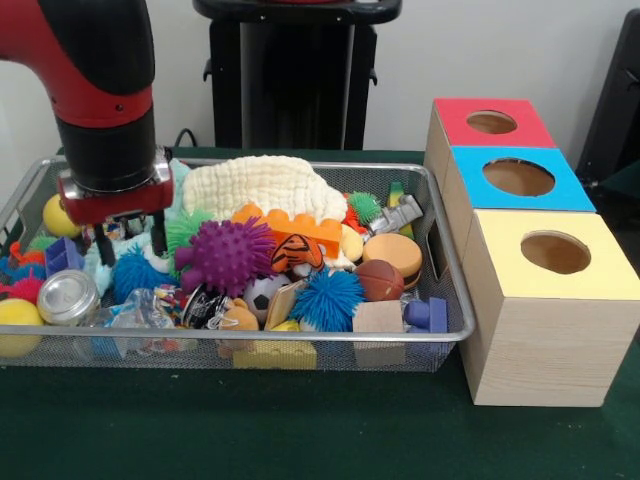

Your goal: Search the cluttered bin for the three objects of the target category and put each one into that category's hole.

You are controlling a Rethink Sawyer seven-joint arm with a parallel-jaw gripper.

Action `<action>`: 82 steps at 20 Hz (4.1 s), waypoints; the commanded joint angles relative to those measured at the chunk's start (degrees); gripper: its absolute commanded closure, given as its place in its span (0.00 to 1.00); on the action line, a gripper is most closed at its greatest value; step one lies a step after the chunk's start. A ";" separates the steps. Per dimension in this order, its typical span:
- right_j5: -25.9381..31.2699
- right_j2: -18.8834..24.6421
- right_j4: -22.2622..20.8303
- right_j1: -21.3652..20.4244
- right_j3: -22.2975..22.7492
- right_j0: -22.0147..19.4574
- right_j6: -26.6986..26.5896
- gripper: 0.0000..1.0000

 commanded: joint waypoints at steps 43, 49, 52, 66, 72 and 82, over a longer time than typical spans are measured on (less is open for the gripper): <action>-10.49 3.89 -9.23 -2.63 -3.51 5.73 -1.50 0.00; -15.66 -0.41 -8.31 -7.38 -1.71 6.24 6.61 0.00; -15.24 -3.30 -6.93 -8.28 -1.52 6.86 9.99 0.00; -18.71 -10.45 -2.60 -4.41 -1.17 9.78 14.83 0.00; -21.07 -10.50 -1.48 -2.22 -0.79 9.83 13.63 0.00; -17.73 -1.75 3.64 5.98 -0.61 3.28 1.64 0.00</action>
